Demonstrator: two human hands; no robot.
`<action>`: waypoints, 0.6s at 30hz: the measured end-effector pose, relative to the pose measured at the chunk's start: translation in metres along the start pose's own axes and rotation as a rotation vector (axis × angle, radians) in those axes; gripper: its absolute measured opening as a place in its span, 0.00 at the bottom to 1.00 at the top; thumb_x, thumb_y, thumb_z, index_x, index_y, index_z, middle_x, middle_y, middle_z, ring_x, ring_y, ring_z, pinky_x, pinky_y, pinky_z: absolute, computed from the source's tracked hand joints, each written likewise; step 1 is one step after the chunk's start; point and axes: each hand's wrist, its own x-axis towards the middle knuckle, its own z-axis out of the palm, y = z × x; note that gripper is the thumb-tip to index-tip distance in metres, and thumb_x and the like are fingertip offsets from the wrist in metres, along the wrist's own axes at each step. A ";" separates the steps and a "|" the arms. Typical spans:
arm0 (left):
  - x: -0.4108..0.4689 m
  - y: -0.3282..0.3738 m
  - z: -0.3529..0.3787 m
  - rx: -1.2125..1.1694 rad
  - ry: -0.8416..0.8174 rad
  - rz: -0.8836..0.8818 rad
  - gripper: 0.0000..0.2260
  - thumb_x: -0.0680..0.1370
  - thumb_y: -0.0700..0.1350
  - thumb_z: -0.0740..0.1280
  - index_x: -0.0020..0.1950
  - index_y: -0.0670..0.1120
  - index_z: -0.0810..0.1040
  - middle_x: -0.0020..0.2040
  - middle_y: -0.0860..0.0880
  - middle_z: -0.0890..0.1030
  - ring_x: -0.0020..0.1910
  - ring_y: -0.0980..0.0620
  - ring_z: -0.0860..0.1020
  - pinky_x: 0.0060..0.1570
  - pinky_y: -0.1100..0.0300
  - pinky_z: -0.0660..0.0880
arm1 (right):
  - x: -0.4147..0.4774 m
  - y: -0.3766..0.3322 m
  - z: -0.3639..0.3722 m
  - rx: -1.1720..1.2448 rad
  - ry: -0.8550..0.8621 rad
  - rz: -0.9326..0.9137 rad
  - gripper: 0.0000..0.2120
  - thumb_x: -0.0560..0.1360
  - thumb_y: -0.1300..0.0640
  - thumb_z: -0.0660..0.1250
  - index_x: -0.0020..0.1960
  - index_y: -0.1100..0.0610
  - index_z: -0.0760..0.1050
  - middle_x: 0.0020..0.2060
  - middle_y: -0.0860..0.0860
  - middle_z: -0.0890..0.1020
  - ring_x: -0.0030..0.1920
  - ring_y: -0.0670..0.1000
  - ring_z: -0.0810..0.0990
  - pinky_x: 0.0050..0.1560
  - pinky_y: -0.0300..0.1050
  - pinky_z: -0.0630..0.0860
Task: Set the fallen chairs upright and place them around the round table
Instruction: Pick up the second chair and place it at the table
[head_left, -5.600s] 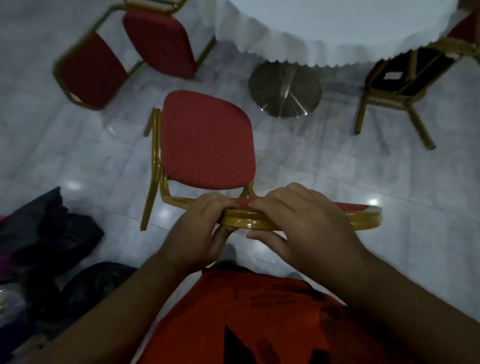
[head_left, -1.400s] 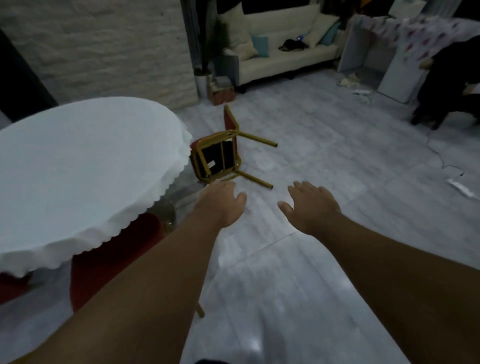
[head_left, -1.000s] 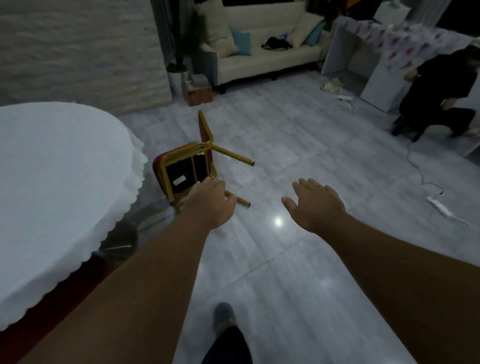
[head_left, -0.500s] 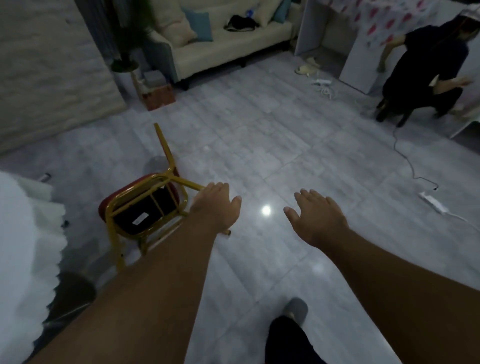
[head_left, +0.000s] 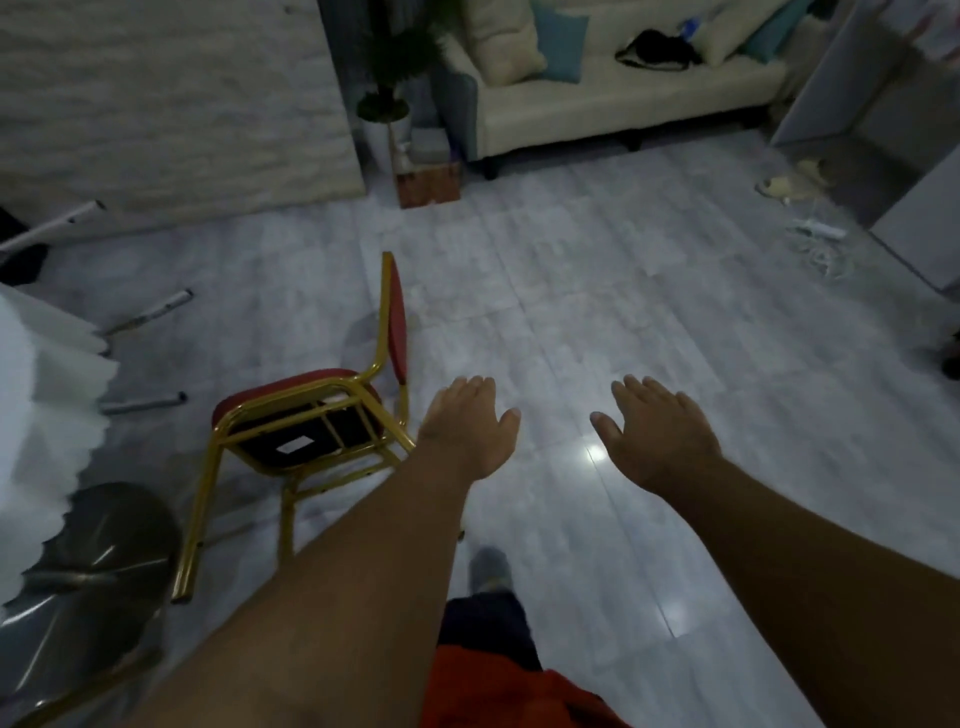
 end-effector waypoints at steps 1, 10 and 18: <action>0.023 -0.001 -0.004 0.006 -0.002 -0.005 0.28 0.85 0.56 0.54 0.81 0.41 0.58 0.82 0.42 0.60 0.81 0.43 0.55 0.80 0.49 0.52 | 0.024 0.002 -0.006 -0.003 -0.002 -0.014 0.31 0.82 0.39 0.48 0.80 0.54 0.55 0.81 0.52 0.57 0.81 0.52 0.52 0.79 0.56 0.51; 0.235 -0.005 -0.056 -0.057 -0.002 0.003 0.29 0.85 0.56 0.53 0.82 0.42 0.54 0.83 0.44 0.56 0.83 0.45 0.51 0.81 0.50 0.47 | 0.233 0.011 -0.067 -0.024 -0.065 -0.048 0.31 0.83 0.39 0.48 0.81 0.54 0.52 0.81 0.51 0.54 0.81 0.51 0.49 0.80 0.54 0.47; 0.375 -0.016 -0.103 -0.145 0.022 -0.147 0.29 0.86 0.57 0.52 0.82 0.43 0.53 0.83 0.44 0.54 0.83 0.45 0.50 0.81 0.51 0.46 | 0.405 0.005 -0.102 -0.055 -0.105 -0.183 0.32 0.83 0.39 0.47 0.81 0.55 0.52 0.81 0.52 0.54 0.81 0.52 0.50 0.80 0.55 0.48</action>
